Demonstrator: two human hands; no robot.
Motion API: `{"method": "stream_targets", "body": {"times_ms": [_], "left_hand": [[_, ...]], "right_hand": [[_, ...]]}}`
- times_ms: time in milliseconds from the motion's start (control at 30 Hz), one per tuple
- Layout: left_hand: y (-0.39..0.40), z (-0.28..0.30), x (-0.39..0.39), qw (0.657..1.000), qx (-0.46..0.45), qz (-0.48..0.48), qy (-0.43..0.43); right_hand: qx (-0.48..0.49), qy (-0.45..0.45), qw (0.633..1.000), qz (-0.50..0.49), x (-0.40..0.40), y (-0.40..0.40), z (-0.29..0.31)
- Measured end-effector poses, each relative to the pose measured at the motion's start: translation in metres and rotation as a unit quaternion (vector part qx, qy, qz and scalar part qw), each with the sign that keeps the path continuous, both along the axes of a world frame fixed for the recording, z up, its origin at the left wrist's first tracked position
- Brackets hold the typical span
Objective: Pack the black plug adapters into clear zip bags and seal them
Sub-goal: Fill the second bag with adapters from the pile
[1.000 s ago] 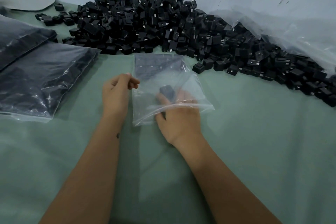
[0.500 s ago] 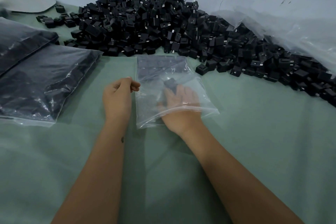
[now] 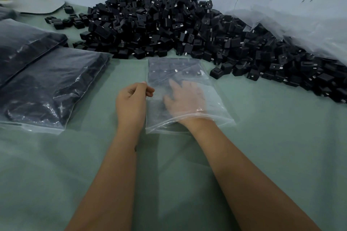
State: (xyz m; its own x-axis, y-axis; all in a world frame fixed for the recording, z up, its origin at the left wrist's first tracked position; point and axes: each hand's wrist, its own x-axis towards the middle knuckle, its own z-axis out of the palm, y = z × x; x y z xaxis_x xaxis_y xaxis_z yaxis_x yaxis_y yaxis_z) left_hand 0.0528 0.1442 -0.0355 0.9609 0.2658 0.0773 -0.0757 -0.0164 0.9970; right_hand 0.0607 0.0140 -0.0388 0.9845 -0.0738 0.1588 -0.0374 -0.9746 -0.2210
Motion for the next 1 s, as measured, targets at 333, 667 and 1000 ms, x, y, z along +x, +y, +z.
{"method": "stream_targets", "body": {"times_ms": [333,667,1000], "left_hand": [[0.000,0.000,-0.001,0.999,0.004,-0.033,-0.027],[0.001,0.007,-0.008,0.975,-0.008,-0.196,-0.108],[-0.007,-0.007,-0.002,0.922,0.265,-0.277,-0.058]], "right_hand": [[0.015,0.000,0.998,0.063,-0.012,-0.015,-0.005],[0.022,0.054,0.989,0.134,-0.050,-0.006,0.029],[0.421,-0.116,0.898,0.051,-0.038,-0.089,0.103]]}}
